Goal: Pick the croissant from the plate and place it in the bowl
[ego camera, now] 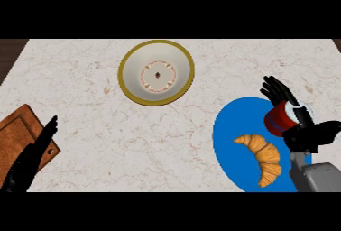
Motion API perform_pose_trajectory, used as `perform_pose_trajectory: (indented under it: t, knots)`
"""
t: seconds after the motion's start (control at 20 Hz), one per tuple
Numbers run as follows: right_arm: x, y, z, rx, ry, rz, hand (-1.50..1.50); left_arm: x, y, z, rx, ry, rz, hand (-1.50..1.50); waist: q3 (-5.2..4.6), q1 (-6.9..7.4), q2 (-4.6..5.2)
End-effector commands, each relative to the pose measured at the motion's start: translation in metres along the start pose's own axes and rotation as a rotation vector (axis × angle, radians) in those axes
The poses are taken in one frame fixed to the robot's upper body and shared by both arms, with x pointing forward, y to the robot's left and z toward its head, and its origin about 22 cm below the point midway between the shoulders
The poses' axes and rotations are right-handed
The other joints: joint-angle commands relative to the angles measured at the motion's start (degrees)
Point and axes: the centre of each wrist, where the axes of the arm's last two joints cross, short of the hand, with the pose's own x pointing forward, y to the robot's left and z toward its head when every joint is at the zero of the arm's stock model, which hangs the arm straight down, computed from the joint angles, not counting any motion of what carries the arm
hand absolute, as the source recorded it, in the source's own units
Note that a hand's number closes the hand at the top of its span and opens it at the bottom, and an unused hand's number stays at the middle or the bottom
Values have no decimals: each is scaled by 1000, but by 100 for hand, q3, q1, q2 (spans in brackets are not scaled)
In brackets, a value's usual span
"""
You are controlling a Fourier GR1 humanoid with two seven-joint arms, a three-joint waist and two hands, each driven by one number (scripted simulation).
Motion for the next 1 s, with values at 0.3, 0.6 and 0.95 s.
perform_pose_trajectory:
  t: [0.3,0.6,0.95]
  knots:
    - [95,71,0,781,-501,251,-150,77,2,-48,131,-284,254,0,-316,9,-642]
    - [65,63,104,806,-601,36,-150,103,25,-58,240,-305,364,0,-207,-319,-282]
    - [120,-9,104,792,-656,445,-150,95,31,-55,222,-332,375,0,-222,-252,-259]
